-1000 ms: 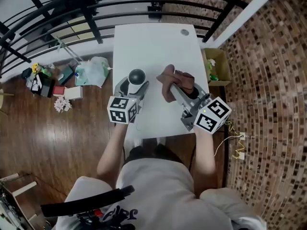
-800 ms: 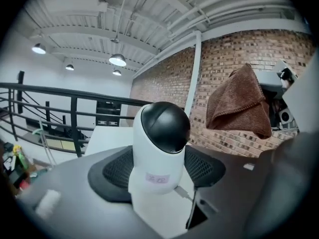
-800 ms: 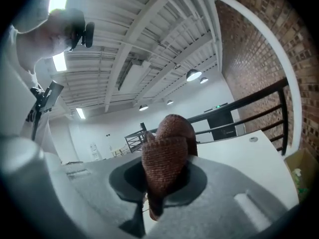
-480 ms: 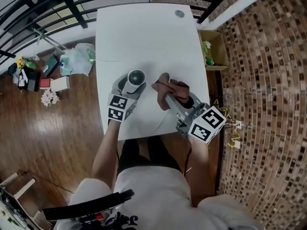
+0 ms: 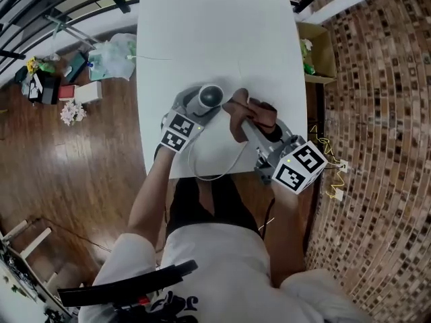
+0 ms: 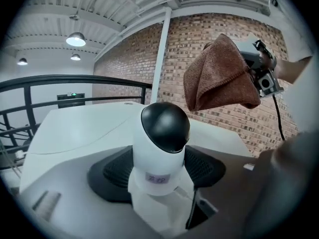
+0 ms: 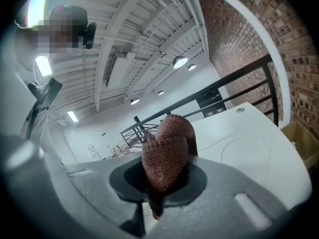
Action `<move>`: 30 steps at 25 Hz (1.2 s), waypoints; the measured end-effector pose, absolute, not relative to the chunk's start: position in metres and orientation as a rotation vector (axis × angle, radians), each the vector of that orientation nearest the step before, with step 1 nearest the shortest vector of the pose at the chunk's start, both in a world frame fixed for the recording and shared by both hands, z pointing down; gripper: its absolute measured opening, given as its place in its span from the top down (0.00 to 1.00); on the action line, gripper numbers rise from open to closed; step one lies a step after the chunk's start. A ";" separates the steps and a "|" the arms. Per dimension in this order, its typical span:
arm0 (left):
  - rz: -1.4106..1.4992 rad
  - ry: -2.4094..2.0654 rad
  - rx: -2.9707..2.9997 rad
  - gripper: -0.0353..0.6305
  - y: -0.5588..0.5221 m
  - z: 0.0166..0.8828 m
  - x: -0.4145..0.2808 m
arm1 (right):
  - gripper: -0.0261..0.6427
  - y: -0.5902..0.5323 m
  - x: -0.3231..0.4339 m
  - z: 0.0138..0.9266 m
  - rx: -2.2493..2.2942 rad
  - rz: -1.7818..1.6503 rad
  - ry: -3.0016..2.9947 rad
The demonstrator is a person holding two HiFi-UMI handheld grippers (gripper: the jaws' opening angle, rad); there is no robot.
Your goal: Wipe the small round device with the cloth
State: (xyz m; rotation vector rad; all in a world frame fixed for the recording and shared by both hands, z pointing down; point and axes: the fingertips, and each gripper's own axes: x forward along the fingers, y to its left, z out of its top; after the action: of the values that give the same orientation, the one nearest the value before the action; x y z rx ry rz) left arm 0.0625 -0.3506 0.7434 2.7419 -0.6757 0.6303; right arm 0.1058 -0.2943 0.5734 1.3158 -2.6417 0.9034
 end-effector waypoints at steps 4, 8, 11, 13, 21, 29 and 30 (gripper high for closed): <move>0.628 -0.694 2.735 0.43 -0.342 0.751 0.059 | 0.92 -0.288 0.107 0.572 1.280 0.918 -2.653; 0.667 -0.772 2.677 0.39 -0.342 0.760 0.057 | 0.92 -0.284 0.113 0.564 1.256 0.891 -2.674; 0.672 -0.848 2.610 0.38 -0.336 0.754 0.049 | 0.92 -0.277 0.115 0.557 1.224 0.865 -2.703; 0.637 -0.905 2.584 0.38 -0.332 0.735 0.044 | 0.92 -0.274 0.120 0.551 1.205 0.846 -2.731; 0.488 -1.236 2.568 0.39 -0.311 0.634 0.003 | 0.92 -0.274 0.114 0.514 1.120 0.776 -2.878; 0.271 -1.195 2.712 0.52 -0.251 0.529 0.008 | 0.92 -0.236 0.086 0.464 1.131 0.629 -2.951; 0.238 -1.188 2.738 0.52 -0.242 0.517 0.008 | 0.92 -0.229 0.082 0.460 1.149 0.611 -2.949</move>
State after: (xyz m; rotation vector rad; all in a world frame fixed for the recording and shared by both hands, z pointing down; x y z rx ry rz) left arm 0.0080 -0.2423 0.5171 2.7383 -1.1879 0.2379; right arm 0.0816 -0.2290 0.4599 1.1487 -2.9493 0.6111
